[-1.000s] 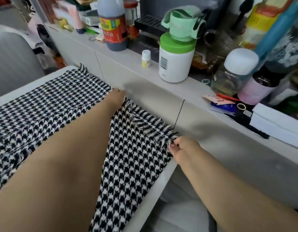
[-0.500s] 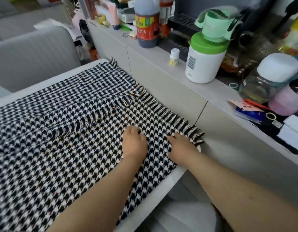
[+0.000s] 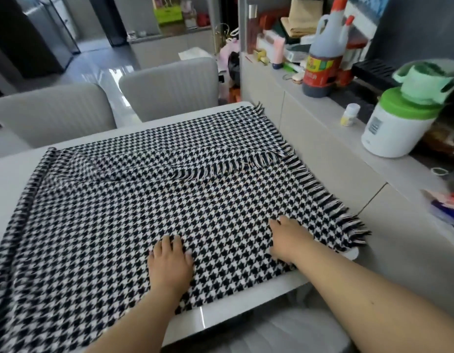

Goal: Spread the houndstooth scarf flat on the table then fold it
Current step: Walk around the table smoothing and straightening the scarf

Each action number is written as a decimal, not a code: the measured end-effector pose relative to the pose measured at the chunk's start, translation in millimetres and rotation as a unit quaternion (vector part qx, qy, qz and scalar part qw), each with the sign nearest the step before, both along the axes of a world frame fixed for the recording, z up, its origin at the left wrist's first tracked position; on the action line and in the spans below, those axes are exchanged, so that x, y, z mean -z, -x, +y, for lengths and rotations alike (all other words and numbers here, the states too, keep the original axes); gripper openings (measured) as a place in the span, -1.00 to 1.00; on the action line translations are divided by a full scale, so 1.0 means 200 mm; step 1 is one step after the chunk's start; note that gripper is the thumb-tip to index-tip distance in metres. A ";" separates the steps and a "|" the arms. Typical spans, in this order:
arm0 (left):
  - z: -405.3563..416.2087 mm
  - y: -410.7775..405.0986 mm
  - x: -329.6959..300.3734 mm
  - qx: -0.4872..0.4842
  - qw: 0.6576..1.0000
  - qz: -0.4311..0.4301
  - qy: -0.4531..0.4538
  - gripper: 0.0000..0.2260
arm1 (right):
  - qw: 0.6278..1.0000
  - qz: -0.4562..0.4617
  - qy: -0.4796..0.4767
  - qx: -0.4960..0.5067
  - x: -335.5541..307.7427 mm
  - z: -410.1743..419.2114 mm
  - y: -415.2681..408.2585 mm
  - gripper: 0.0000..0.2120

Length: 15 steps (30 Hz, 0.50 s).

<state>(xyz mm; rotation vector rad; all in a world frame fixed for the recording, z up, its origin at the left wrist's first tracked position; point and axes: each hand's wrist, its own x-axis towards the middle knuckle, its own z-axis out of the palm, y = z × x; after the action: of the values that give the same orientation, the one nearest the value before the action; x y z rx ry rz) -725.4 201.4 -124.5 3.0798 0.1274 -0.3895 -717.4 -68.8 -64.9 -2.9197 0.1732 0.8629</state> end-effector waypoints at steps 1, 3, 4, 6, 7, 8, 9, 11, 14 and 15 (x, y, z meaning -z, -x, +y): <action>0.05 0.03 -0.02 -0.028 1.000 0.012 -0.002 -0.46 | 0.999 0.020 -0.023 -0.035 -0.02 0.06 -0.01 -0.25; 0.16 0.10 -0.05 -0.068 0.997 0.039 -0.003 -0.44 | 0.995 0.053 -0.042 -0.080 -0.03 0.18 -0.02 -0.29; 0.21 0.13 -0.07 -0.094 0.994 0.056 -0.003 -0.44 | 0.993 0.056 -0.047 -0.092 -0.04 0.24 -0.02 -0.32; 0.31 0.20 -0.10 -0.145 0.985 0.097 -0.002 -0.43 | 0.990 0.055 -0.047 -0.122 -0.05 0.35 -0.01 -0.37; 0.38 0.22 -0.08 -0.164 0.980 0.115 -0.003 -0.42 | 0.988 0.058 -0.043 -0.139 -0.05 0.41 0.00 -0.38; 0.44 0.25 -0.10 -0.187 0.973 0.134 0.001 -0.42 | 0.985 0.064 -0.037 -0.156 -0.06 0.47 0.01 -0.40; 0.50 0.26 -0.11 -0.215 0.966 0.143 0.011 -0.42 | 0.983 0.073 -0.027 -0.169 -0.07 0.53 0.02 -0.41; 0.59 0.31 -0.15 -0.284 0.947 0.144 0.039 -0.47 | 0.978 0.092 -0.006 -0.190 -0.08 0.65 0.04 -0.45; 0.72 0.37 -0.27 -0.283 0.942 0.160 0.085 -0.56 | 0.971 0.101 -0.002 -0.218 -0.13 0.85 0.06 -0.53; 0.76 0.39 -0.31 -0.294 0.936 0.170 0.095 -0.57 | 0.969 0.100 -0.004 -0.226 -0.14 0.91 0.08 -0.53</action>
<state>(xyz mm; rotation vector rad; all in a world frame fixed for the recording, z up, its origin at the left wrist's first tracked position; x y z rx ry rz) -804.3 354.2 -62.9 2.5782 0.9265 -0.8219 -732.6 114.2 -36.6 -2.9006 -0.5018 1.2112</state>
